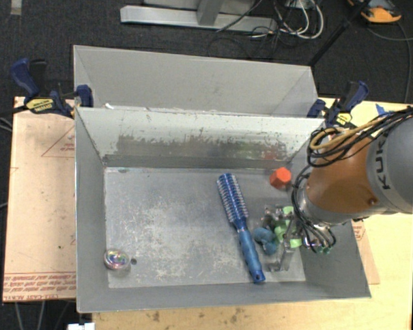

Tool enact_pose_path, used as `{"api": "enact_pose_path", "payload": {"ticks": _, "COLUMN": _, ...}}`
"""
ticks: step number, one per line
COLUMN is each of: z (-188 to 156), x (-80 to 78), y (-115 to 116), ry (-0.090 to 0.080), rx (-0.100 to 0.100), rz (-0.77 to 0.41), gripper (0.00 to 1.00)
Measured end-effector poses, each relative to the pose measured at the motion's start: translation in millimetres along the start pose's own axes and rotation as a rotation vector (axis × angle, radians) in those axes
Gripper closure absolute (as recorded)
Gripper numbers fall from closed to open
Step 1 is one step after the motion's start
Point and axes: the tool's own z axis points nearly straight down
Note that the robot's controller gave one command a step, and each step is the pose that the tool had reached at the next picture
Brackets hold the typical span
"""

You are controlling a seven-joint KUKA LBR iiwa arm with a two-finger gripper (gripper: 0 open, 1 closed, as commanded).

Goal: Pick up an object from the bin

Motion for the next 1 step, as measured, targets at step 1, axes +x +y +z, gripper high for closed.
{"api": "enact_pose_path", "payload": {"ticks": 1, "z": -1.5, "x": -0.6, "y": 0.8, "ry": -0.002, "rx": 0.001, "rz": -0.002, "gripper": 1.0}}
